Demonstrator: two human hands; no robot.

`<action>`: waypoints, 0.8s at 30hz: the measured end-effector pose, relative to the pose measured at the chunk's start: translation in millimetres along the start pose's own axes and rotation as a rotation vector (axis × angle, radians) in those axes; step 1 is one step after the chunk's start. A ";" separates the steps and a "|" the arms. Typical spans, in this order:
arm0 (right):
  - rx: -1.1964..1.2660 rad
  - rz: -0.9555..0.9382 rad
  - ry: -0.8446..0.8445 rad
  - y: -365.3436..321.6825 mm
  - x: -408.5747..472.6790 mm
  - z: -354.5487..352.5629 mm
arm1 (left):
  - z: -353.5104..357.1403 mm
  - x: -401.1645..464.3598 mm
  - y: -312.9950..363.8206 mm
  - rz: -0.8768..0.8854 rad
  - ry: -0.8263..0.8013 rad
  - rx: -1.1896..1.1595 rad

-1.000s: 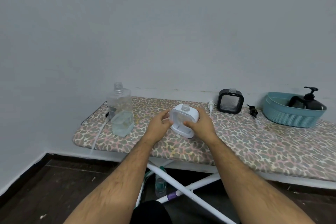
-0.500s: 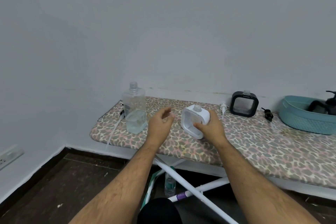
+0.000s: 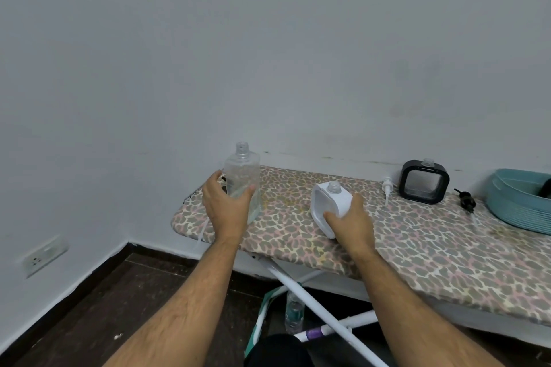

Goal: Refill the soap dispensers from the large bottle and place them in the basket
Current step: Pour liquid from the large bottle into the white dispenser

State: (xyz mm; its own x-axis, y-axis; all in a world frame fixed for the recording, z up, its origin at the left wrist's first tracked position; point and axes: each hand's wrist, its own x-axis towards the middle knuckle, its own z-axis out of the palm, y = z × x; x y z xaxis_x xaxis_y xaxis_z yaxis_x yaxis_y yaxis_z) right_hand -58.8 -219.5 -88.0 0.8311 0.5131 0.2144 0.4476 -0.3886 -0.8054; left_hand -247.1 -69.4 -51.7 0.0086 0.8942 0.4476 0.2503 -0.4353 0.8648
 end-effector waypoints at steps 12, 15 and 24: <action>-0.066 0.005 0.043 -0.3 -3.7 -0.5 | 19.2 18.4 -21.0 -0.189 -0.242 -0.063; -0.071 0.017 0.037 -1.2 -4.4 -2.2 | 22.1 13.6 -15.9 -0.145 -0.219 -0.041; -0.098 0.038 0.088 1.8 -8.3 -15.7 | 32.0 -7.5 9.0 -0.057 -0.171 -0.076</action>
State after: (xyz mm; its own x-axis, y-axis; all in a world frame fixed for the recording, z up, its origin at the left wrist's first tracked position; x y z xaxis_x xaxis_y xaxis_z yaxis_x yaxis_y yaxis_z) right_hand -59.7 -236.5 -82.5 0.8718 0.4295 0.2355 0.4417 -0.4816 -0.7569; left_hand -213.9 -76.6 -54.6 0.1621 0.9195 0.3582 0.1811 -0.3846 0.9052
